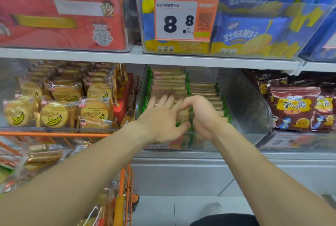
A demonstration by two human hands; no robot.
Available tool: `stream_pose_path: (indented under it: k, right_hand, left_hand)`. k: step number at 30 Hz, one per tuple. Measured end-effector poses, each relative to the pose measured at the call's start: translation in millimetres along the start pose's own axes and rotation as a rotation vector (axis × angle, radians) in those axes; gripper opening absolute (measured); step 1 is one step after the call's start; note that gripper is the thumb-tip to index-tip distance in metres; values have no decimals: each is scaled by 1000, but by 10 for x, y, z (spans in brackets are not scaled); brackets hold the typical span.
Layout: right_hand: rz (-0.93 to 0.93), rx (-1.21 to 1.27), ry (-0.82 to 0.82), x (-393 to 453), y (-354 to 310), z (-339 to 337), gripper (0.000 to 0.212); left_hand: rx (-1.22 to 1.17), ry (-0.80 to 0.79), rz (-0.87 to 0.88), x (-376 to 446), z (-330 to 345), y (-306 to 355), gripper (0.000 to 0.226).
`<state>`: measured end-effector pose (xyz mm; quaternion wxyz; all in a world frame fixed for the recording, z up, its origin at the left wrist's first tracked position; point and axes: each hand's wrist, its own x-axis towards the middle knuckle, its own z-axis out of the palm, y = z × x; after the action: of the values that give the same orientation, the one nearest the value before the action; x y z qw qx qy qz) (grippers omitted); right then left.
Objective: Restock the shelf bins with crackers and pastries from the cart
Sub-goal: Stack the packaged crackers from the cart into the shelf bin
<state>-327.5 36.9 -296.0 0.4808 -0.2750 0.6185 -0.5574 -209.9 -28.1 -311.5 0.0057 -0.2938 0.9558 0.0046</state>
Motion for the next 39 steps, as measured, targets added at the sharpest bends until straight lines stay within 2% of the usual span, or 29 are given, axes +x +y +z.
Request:
stream_pose_path:
  k: [3, 5, 8, 10, 13, 15, 17, 20, 23, 27, 30, 32, 34, 37, 39]
  right_hand:
    - [-8, -17, 28, 12, -1, 81, 27]
    - [-5, -62, 37, 37, 1, 84, 39]
    - [-76, -158, 210, 101, 31, 60, 56]
    - [-209, -365, 357, 89, 40, 88, 56]
    - [-551, -515, 480, -22, -4, 214, 29]
    - [-695, -489, 429, -70, -29, 345, 10]
    - [-730, -463, 329, -117, -40, 502, 11]
    - [-773, -432, 183, -216, -36, 816, 17]
    - [-794, -413, 24, -325, -15, 1151, 17]
    - [-866, -464, -201, -456, 83, 1632, 14]
    - [-837, -496, -356, -511, 198, 1980, 11]
    - [-798, -575, -500, -549, 284, 2186, 7]
    - [-836, -668, -617, -594, 367, 2347, 5]
    - [-921, -870, -739, -629, 478, 2548, 18]
    - [-926, -1058, -826, -618, 536, 2663, 18]
  left_hand:
    - [20, 53, -3, 10, 74, 24, 87]
    - [-3, 52, -21, 14, 105, 34, 89]
    - [-119, 118, -17, -1, 73, 9, 81]
    - [-252, 203, 11, -54, -14, -28, 67]
    - [-336, 329, 74, -219, -169, -97, 50]
    - [-369, 435, 65, -409, -253, -158, 37]
    - [-411, 540, 17, -658, -326, -230, 22]
    - [-392, 590, -77, -1109, -400, -465, 9]
    - [-348, 513, -218, -1559, -439, -762, 12]
    - [-308, 345, -494, -2114, -359, -1211, 12]
    - [-243, 230, -664, -2469, -236, -1516, 36]
    - [-168, 86, -762, -2659, -169, -1677, 48]
    - [-127, -61, -851, -2797, -131, -1800, 59]
    - [-80, -267, -912, -2912, -118, -1924, 78]
    - [-74, -351, -928, -2977, -113, -1984, 80]
